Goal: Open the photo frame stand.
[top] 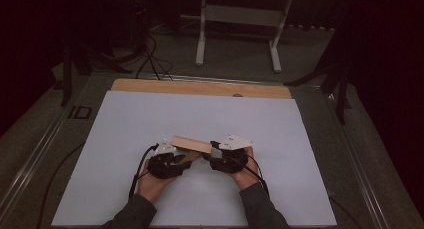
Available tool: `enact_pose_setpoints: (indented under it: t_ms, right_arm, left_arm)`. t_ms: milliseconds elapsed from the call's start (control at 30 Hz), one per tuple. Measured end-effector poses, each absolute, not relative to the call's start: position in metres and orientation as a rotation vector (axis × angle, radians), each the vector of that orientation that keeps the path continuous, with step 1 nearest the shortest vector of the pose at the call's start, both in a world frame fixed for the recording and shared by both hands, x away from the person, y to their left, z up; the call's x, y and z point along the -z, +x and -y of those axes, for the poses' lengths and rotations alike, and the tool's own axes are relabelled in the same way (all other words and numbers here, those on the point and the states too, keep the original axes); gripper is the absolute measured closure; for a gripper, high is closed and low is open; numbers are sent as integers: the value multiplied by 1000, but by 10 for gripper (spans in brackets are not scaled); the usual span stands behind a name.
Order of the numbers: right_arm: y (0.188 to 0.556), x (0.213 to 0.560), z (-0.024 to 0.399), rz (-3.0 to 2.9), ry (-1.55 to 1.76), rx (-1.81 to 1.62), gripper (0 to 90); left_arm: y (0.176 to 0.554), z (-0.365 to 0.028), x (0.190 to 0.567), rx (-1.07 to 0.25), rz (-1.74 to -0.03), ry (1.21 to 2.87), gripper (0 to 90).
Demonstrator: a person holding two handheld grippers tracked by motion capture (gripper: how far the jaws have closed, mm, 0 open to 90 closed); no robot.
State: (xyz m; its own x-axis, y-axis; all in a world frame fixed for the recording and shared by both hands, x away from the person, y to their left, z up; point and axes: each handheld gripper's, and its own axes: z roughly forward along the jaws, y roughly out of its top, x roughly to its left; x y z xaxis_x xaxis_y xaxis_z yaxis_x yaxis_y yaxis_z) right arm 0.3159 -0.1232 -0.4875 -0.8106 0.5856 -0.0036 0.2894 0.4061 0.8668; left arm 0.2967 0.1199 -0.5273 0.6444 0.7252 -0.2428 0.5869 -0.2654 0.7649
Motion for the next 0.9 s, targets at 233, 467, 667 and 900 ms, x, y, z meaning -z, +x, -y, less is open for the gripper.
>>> enact_pose_setpoints:
  t_ms: [233, 467, 667, 900]
  right_arm:
    - [316, 488, 123, -2366, 758, -1364, 476]
    - [316, 489, 123, -2373, 760, -1359, 461]
    - [316, 489, 123, -2373, 764, -1352, 406]
    - [317, 488, 125, -2373, 771, -1360, 385]
  left_arm:
    - [295, -121, 527, -197, -1028, 1959, 593]
    - [293, -123, 526, -201, -1027, 1957, 586]
    - [292, -124, 525, -207, -1025, 1954, 579]
    - [290, -126, 524, -217, -1030, 1948, 573]
